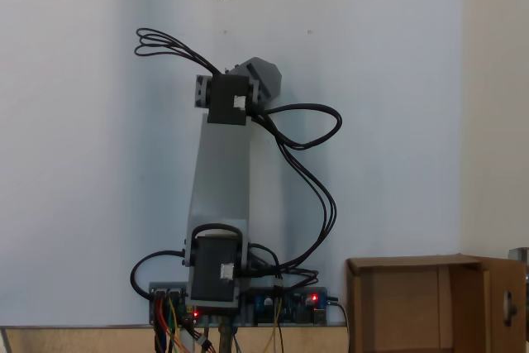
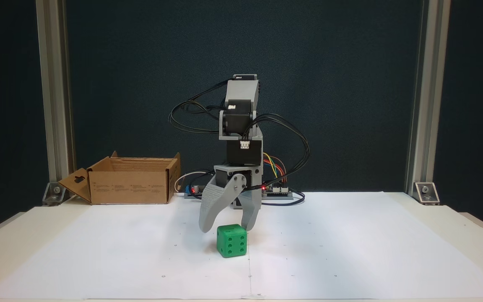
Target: Grasp a green dice and put it in the bin.
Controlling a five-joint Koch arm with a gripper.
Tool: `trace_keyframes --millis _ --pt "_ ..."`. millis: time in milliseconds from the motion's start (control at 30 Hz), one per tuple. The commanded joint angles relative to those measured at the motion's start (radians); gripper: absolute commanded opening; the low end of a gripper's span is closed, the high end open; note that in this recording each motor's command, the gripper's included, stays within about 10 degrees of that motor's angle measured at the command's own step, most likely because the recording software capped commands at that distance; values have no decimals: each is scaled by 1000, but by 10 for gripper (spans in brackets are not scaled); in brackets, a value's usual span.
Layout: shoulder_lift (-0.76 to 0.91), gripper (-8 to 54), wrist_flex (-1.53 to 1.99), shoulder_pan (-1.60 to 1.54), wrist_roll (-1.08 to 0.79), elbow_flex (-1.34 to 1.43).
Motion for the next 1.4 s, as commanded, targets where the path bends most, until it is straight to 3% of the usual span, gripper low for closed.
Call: trace_keyframes --millis 0,333,733,1000,1100,1267,1300,1367 --pt "-6 422 -17 5 69 -18" --pt "-54 386 -61 9 69 0" --pt "-72 386 -97 0 69 2" --pt "-97 339 -101 5 69 2" --pt "-100 276 -106 12 69 2" --pt "-107 258 -104 14 69 9" --pt "-107 198 -106 17 71 12" --pt "-106 135 -104 31 72 12"
